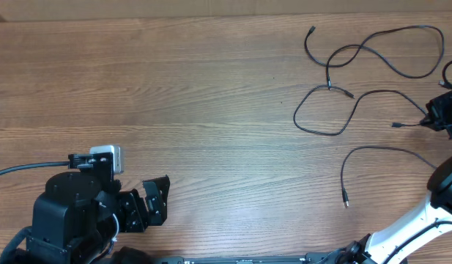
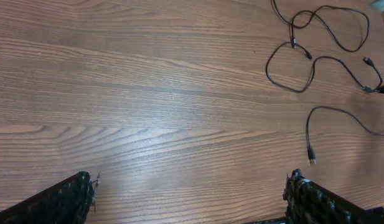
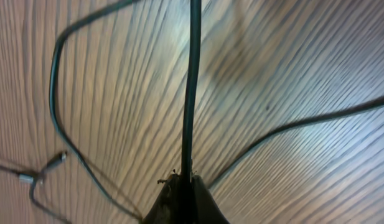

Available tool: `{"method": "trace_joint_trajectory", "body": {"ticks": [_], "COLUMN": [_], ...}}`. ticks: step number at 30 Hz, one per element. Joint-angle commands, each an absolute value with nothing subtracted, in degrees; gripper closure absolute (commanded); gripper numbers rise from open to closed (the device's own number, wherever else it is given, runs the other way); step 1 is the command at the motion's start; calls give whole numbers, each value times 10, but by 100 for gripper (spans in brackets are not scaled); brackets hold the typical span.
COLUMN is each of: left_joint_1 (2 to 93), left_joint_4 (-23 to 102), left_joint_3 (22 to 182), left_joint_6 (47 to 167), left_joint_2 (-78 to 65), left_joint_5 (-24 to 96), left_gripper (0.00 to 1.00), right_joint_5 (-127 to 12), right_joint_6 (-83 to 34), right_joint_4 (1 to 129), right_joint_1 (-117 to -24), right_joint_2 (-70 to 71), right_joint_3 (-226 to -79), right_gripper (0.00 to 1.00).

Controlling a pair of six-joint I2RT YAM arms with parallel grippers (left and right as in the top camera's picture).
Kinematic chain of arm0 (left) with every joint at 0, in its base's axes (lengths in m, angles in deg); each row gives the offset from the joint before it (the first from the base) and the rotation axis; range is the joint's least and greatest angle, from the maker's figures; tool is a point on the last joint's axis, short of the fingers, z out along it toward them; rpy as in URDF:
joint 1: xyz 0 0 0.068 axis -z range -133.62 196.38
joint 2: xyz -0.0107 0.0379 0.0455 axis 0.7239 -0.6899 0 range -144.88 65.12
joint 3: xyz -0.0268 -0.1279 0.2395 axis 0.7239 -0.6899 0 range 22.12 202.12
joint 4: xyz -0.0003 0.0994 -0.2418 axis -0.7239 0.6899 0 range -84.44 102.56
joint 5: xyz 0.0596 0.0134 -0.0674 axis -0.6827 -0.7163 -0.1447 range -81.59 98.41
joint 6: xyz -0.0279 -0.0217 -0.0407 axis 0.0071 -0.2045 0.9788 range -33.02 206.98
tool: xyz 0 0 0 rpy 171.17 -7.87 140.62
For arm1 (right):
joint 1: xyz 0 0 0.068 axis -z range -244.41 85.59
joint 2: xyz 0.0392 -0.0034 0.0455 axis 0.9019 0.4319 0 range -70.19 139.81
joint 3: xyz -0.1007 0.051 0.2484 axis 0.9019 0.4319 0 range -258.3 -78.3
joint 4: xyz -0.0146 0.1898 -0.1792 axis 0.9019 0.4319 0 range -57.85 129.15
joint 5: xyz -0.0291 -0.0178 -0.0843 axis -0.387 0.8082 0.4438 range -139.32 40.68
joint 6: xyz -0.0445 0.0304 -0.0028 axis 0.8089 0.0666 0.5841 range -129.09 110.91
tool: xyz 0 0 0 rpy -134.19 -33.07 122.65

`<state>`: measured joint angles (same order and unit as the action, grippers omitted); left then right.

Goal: Untangle cables

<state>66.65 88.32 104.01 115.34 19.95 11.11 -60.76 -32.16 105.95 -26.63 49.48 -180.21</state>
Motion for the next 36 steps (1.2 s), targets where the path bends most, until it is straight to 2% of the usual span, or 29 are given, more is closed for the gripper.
{"method": "trace_joint_trajectory", "body": {"ticks": [1,11,14,20,33,34,35,36], "left_joint_1": [670,670,670,670,670,670,670,670], "left_joint_4": [883,883,883,883,883,883,883,883], "left_joint_3": [1041,1041,1041,1041,1041,1041,1041,1041], "left_joint_6": [1149,1149,1149,1149,1149,1149,1149,1149], "left_joint_2": [198,198,198,198,198,198,198,198], "left_joint_5": [103,103,103,103,103,103,103,103], "left_gripper": [0,0,0,0,0,0,1,1], "right_joint_5": [-643,-641,-601,-438,-454,-455,-455,-455], "right_joint_6": [-289,-287,-296,-442,-486,-485,-484,-477], "right_joint_4": [1069,1152,1165,1158,1113,1112,1111,1111], "right_joint_1": [-273,-297,-303,-304,-300,-300,-300,-300], "right_joint_2": [490,490,490,490,490,490,490,490], "right_joint_3": [-1811,-1809,-1801,-1745,-1668,-1668,-1668,-1668], "right_gripper": [96,96,96,96,96,93,77,57]}}
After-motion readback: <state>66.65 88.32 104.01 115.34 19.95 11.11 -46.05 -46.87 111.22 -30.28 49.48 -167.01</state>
